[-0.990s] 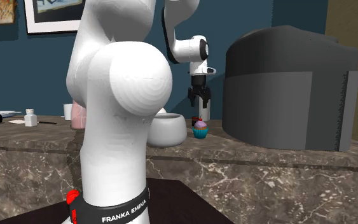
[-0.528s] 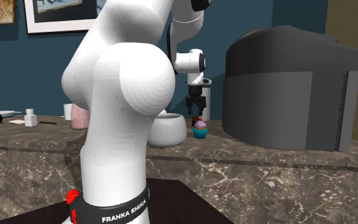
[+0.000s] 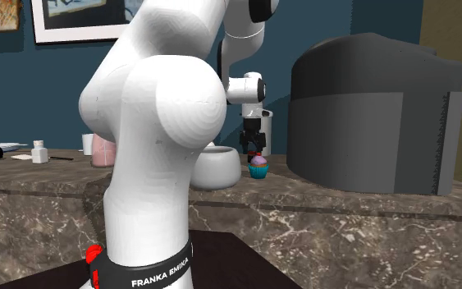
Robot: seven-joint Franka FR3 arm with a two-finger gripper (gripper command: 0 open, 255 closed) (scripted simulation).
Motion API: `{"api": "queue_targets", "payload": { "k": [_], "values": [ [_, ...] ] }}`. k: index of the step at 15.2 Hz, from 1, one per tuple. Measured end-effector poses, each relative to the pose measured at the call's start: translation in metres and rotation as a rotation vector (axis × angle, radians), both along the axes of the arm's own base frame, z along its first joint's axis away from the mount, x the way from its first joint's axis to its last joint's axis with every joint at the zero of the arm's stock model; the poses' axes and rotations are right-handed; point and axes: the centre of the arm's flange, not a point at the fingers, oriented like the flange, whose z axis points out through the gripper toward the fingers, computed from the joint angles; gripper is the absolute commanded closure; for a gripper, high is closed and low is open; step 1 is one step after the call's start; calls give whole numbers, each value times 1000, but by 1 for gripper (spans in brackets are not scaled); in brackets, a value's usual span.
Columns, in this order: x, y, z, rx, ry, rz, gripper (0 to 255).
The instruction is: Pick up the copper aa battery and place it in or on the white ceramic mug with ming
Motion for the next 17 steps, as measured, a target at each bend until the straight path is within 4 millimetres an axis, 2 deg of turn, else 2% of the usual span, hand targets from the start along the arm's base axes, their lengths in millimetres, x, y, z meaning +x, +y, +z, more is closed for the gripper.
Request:
{"api": "queue_targets", "payload": {
  "k": [4,5,15,17],
  "values": [
    [0,0,-1,0,0,0,0],
    [0,0,-1,0,0,0,255],
    [1,0,0,0,-1,-1,255],
    [0,0,6,0,0,0,255]
  ]
}}
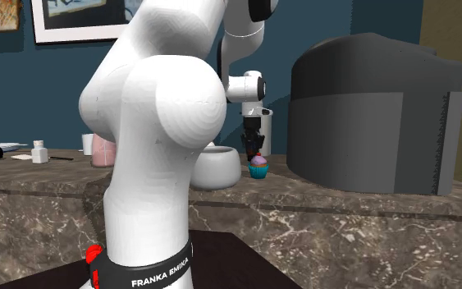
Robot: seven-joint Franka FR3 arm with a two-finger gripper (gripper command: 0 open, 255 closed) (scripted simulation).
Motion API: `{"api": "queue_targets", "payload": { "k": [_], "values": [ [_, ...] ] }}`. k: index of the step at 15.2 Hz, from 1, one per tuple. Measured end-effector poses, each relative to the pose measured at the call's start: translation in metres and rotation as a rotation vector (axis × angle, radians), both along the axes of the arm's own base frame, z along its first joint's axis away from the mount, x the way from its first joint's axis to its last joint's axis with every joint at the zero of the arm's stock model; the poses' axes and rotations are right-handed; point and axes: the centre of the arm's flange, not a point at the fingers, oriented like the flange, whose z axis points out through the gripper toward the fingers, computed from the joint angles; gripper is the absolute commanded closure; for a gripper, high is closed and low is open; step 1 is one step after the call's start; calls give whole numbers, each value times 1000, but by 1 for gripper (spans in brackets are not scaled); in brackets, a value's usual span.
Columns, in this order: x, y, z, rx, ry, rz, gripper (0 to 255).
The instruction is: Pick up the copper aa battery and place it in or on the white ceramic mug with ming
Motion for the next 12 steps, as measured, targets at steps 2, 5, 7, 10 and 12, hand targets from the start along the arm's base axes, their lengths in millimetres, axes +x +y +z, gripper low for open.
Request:
{"api": "queue_targets", "payload": {
  "k": [2,5,7,10,12],
  "values": [
    [-1,0,10,0,0,0,255],
    [0,-1,25,0,0,0,255],
    [1,0,36,0,0,0,255],
    [0,0,52,0,0,0,255],
    [0,0,62,0,0,0,255]
  ]
}}
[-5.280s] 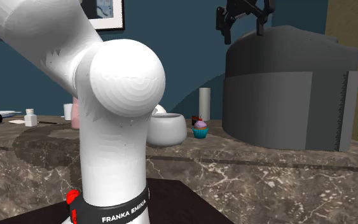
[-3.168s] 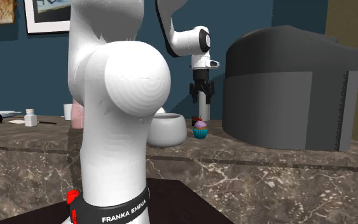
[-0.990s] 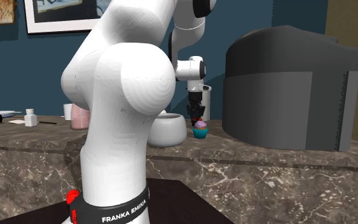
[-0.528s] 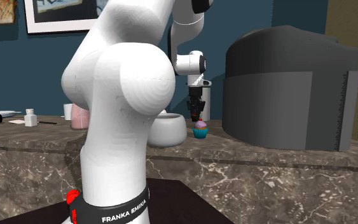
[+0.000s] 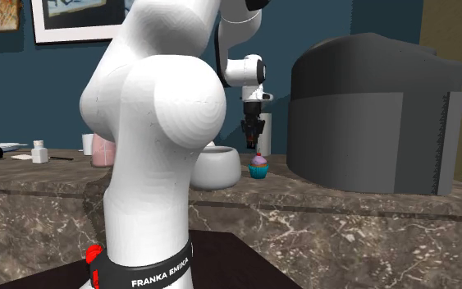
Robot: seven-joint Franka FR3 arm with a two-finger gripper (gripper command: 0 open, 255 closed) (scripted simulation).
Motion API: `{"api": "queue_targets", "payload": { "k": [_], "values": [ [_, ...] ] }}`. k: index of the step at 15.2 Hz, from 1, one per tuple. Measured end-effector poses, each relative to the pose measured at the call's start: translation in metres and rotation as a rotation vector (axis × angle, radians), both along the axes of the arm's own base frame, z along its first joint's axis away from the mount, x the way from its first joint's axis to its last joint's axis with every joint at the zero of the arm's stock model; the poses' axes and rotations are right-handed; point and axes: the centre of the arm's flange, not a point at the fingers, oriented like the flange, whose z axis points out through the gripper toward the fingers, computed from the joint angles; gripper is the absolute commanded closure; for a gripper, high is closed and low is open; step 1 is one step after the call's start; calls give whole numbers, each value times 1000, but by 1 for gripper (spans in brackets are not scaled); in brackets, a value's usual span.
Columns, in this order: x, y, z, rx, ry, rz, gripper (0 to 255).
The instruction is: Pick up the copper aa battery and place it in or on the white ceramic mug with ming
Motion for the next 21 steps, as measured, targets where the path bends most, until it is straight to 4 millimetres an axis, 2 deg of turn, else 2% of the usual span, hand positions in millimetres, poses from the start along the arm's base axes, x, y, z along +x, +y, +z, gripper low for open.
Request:
{"api": "queue_targets", "payload": {
  "k": [18,19,21],
  "values": [
    [1,0,96,0,0,0,255],
    [0,0,99,0,0,0,255],
    [-13,-6,102,0,0,1,255]
  ]
}}
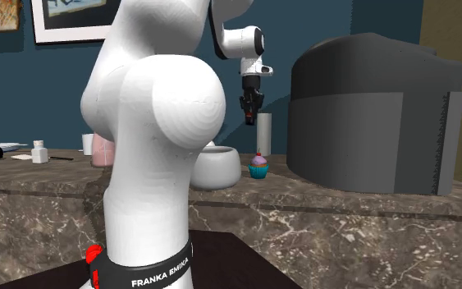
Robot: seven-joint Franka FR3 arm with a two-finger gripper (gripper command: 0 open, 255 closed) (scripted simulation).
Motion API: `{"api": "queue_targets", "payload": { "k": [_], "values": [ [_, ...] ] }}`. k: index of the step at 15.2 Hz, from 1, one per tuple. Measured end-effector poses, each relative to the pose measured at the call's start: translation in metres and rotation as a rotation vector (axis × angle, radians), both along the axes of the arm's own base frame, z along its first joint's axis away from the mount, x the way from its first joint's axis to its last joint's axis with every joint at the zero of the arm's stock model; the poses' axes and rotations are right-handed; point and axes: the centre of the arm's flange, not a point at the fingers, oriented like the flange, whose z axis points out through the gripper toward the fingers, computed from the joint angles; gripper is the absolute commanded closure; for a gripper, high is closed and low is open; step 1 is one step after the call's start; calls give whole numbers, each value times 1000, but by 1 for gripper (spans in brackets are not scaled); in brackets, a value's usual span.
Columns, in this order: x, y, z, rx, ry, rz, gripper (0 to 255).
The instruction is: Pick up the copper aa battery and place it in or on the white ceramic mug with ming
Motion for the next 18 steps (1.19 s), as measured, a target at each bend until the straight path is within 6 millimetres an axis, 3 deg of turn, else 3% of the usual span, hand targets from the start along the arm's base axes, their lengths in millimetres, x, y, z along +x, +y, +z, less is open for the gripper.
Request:
{"api": "queue_targets", "payload": {
  "k": [18],
  "values": [
    [-211,-106,0,-1,0,0,255]
  ]
}}
